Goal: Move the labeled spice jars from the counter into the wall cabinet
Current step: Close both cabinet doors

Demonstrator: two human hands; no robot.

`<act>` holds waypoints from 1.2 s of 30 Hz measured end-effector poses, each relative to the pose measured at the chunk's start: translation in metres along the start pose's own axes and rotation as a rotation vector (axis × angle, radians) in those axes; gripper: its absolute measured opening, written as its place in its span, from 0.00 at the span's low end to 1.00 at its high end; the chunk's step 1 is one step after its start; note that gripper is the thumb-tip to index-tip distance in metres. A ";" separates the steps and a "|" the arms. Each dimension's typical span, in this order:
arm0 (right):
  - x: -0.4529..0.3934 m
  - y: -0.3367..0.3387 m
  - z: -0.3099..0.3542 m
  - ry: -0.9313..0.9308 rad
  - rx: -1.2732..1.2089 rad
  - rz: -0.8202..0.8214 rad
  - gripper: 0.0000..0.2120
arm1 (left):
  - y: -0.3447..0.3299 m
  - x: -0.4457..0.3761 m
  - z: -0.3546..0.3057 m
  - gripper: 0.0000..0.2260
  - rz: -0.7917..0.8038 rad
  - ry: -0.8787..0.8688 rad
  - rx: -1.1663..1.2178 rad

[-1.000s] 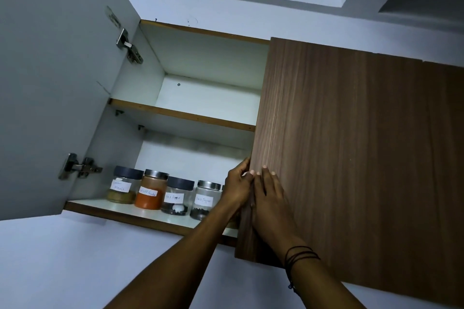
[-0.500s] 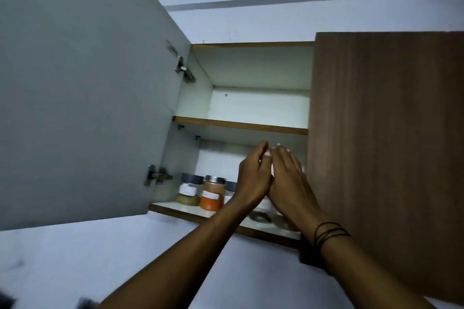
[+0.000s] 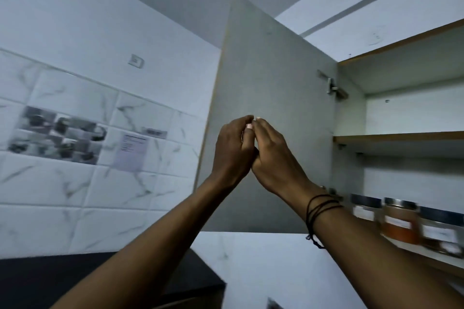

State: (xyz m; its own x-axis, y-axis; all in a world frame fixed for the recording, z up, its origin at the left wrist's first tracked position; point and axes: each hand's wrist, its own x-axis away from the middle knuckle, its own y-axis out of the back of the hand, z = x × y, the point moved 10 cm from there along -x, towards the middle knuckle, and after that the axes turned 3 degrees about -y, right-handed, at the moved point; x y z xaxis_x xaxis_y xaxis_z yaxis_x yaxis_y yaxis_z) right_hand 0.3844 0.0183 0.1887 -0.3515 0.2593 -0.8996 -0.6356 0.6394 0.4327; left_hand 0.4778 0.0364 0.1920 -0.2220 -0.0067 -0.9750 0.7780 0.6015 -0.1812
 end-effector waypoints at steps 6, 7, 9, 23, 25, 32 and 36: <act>-0.023 -0.064 0.048 -0.006 -0.078 0.139 0.27 | 0.063 -0.011 0.054 0.12 0.005 0.052 -0.233; -0.024 -0.072 0.050 -0.024 -0.075 0.163 0.27 | 0.064 -0.008 0.069 0.15 0.050 0.124 -0.240; -0.024 -0.085 0.051 -0.055 -0.063 0.195 0.28 | 0.060 0.005 0.100 0.21 0.156 0.297 -0.196; 0.005 -0.063 0.037 -0.099 -0.112 0.064 0.28 | 0.030 0.039 0.070 0.16 0.192 0.360 0.371; 0.018 -0.043 0.036 -0.092 -0.129 0.008 0.28 | 0.024 0.046 0.045 0.16 0.186 0.322 0.414; 0.080 0.058 -0.003 -0.096 -0.318 -0.210 0.27 | -0.041 0.073 -0.065 0.22 0.297 0.251 0.643; 0.119 0.120 -0.048 -0.165 -0.429 -0.347 0.26 | -0.099 0.094 -0.128 0.25 0.369 0.194 0.753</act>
State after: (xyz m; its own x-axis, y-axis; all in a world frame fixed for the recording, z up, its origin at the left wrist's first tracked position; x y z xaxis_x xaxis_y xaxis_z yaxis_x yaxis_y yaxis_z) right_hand 0.2328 0.0911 0.1367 0.0170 0.2182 -0.9758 -0.9286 0.3653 0.0656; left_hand 0.3049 0.0782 0.1345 0.0788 0.2632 -0.9615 0.9876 -0.1522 0.0392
